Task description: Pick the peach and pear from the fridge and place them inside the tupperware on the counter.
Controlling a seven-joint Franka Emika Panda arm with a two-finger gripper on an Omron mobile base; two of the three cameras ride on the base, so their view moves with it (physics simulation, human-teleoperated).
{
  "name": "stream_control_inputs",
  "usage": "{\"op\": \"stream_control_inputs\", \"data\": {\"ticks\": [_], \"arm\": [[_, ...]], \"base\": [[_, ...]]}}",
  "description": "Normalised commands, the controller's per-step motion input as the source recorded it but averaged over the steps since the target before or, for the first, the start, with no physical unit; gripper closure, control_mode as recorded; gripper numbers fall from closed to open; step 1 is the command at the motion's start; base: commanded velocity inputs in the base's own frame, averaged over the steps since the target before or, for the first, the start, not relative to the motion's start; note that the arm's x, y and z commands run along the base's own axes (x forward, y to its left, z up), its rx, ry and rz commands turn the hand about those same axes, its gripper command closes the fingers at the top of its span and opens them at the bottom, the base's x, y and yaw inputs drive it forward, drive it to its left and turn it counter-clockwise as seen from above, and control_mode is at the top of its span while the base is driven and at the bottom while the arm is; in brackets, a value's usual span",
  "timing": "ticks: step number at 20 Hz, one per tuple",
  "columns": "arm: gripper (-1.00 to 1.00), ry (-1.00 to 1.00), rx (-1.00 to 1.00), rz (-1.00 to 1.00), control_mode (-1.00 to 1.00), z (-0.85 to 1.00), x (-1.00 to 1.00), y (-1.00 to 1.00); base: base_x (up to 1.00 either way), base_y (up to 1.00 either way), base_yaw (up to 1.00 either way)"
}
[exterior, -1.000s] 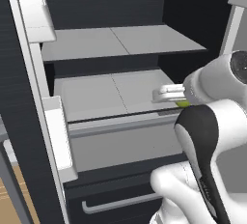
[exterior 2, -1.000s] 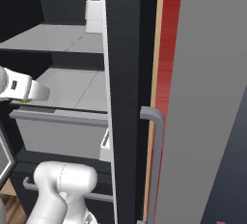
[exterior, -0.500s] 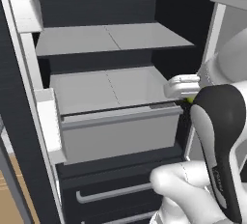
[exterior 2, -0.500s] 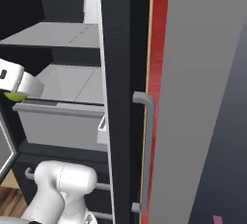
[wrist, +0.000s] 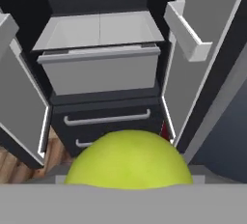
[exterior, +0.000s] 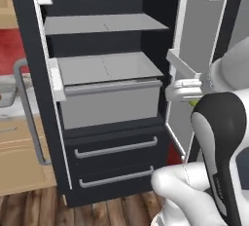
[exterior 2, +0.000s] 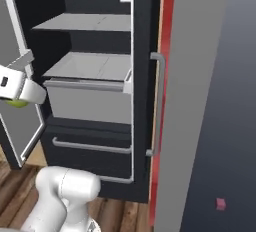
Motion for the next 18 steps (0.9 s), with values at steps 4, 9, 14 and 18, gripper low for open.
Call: {"op": "stream_control_inputs", "data": {"ticks": [4,9,14,18], "arm": [[1.0,0.0,0.0,0.0,1.0,0.0,0.0,0.0],[1.0,0.0,0.0,0.0,1.0,0.0,0.0,0.0],[1.0,0.0,0.0,0.0,1.0,0.0,0.0,0.0],[1.0,0.0,0.0,0.0,1.0,0.0,0.0,0.0]], "base": [[-0.54,0.53,0.0],[-0.05,0.88,0.0],[0.0,1.0,0.0],[0.01,1.0,0.0]]}}
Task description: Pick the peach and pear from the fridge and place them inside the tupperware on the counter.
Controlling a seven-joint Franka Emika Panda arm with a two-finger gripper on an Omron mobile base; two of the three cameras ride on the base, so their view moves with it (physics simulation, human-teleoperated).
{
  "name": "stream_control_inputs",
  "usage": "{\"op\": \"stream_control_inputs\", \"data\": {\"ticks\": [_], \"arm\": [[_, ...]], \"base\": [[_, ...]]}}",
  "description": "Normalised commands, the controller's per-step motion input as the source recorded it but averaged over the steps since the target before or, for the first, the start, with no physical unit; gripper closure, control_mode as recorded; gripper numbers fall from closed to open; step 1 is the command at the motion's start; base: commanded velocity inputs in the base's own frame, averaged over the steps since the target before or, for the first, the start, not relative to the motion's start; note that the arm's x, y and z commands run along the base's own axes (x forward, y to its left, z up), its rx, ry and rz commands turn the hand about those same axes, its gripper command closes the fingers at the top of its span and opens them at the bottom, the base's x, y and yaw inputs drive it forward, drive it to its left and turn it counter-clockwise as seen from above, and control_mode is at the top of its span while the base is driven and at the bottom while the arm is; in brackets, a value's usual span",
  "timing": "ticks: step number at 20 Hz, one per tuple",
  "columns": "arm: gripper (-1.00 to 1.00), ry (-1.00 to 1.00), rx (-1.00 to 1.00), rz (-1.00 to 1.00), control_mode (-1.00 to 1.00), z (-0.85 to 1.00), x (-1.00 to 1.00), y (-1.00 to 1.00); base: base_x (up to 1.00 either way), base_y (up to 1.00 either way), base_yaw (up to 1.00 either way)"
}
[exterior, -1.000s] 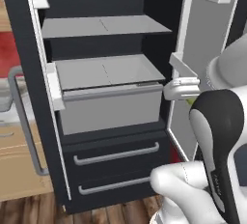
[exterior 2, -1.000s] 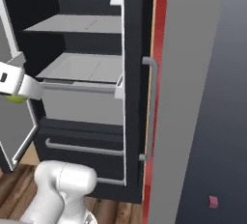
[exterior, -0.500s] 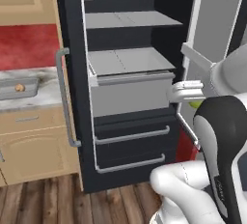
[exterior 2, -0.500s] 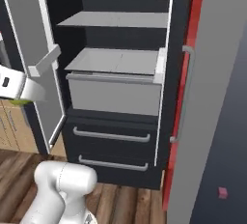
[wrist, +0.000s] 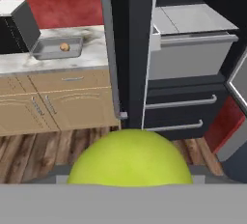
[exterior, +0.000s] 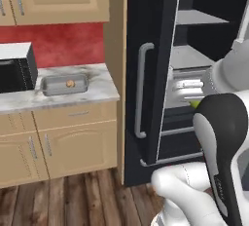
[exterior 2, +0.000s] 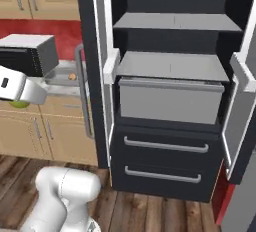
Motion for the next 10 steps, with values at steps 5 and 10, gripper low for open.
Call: {"op": "stream_control_inputs", "data": {"ticks": [5,10], "arm": [[1.0,0.0,0.0,0.0,1.0,0.0,0.0,0.0],[1.0,0.0,0.0,0.0,1.0,0.0,0.0,0.0]], "base": [[0.18,1.0,-0.03],[0.44,1.0,-0.06]]}}
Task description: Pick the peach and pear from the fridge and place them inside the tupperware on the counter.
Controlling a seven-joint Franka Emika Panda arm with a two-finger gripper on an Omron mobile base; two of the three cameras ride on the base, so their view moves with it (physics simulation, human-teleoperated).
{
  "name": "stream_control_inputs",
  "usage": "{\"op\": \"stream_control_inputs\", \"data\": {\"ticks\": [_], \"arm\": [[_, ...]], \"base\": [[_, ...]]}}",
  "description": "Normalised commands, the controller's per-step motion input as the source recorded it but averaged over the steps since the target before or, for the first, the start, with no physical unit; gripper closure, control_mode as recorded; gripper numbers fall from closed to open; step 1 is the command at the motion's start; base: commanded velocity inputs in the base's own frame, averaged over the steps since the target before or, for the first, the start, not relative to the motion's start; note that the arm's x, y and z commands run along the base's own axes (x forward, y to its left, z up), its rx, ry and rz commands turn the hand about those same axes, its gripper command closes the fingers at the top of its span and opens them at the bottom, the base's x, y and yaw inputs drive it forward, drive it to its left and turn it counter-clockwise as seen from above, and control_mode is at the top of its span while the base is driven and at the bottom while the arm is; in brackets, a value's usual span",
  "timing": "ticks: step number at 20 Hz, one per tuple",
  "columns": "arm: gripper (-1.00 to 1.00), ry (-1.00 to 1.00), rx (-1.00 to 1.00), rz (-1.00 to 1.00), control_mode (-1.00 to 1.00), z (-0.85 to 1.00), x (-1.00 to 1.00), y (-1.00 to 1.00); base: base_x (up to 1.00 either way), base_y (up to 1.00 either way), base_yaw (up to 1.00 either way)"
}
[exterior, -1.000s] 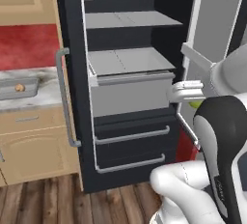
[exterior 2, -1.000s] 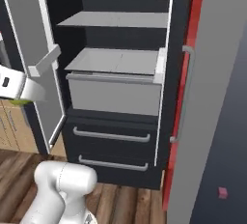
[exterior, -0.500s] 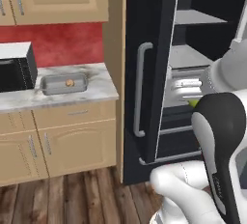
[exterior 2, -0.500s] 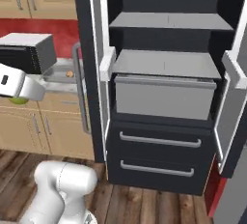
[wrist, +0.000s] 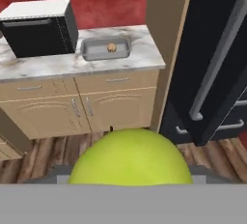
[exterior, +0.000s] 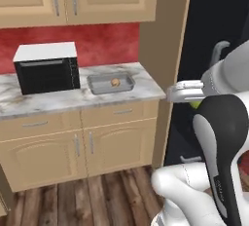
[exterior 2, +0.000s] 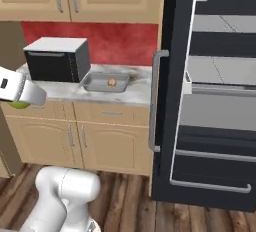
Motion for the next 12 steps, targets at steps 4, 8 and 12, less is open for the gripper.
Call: {"op": "stream_control_inputs", "data": {"ticks": [4,8,12], "arm": [[1.0,0.0,0.0,0.0,1.0,0.0,0.0,0.0],[1.0,0.0,0.0,0.0,1.0,0.0,0.0,0.0],[1.0,0.0,0.0,0.0,1.0,0.0,0.0,0.0]], "base": [[0.53,0.89,-0.09],[0.54,0.79,-0.1],[0.56,0.34,-0.1]]}}
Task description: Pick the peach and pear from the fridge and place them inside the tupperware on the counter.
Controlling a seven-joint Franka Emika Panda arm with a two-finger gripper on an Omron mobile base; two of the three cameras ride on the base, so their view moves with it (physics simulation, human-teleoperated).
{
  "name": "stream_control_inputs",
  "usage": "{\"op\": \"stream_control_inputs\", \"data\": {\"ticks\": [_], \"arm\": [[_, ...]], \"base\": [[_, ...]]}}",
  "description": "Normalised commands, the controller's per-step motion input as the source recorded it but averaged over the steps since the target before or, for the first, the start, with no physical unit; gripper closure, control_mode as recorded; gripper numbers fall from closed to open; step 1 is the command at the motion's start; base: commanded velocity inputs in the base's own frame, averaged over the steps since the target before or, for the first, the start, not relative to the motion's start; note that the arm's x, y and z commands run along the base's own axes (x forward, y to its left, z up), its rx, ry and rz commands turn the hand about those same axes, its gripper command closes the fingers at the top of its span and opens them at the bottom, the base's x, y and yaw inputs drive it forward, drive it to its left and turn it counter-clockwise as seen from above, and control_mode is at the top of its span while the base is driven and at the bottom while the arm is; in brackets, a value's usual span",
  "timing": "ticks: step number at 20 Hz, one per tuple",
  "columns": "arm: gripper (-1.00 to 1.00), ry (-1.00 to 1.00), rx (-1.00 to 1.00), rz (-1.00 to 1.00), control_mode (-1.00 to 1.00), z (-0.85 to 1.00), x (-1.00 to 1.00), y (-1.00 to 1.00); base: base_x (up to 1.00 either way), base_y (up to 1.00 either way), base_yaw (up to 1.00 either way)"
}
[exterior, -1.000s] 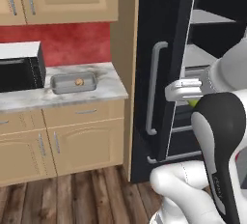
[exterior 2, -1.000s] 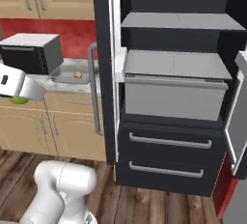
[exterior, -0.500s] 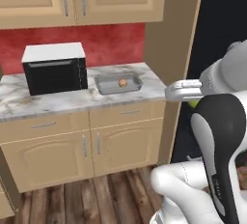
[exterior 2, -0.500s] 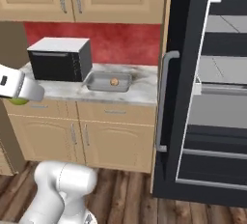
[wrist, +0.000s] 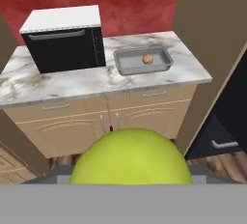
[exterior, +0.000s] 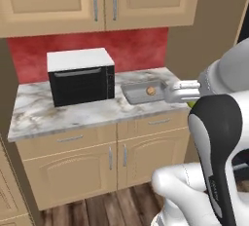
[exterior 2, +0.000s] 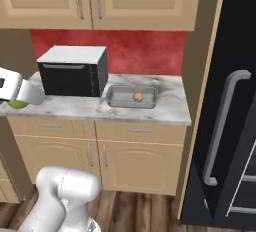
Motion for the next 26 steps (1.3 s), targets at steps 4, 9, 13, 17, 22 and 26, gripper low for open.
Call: {"op": "stream_control_inputs", "data": {"ticks": [4,9,13,17,22,26], "arm": [[1.0,0.0,0.0,0.0,1.0,0.0,0.0,0.0],[1.0,0.0,0.0,0.0,1.0,0.0,0.0,0.0],[1.0,0.0,0.0,0.0,1.0,0.0,0.0,0.0],[1.0,0.0,0.0,0.0,1.0,0.0,0.0,0.0],[1.0,0.0,0.0,0.0,1.0,0.0,0.0,0.0],[1.0,0.0,0.0,0.0,1.0,0.0,0.0,0.0]], "base": [[0.57,-0.01,-0.07],[0.53,-0.06,-0.03],[0.64,-0.03,-0.03],[0.64,-0.23,0.0],[0.63,-0.32,0.0],[0.38,-0.28,0.0]]}}
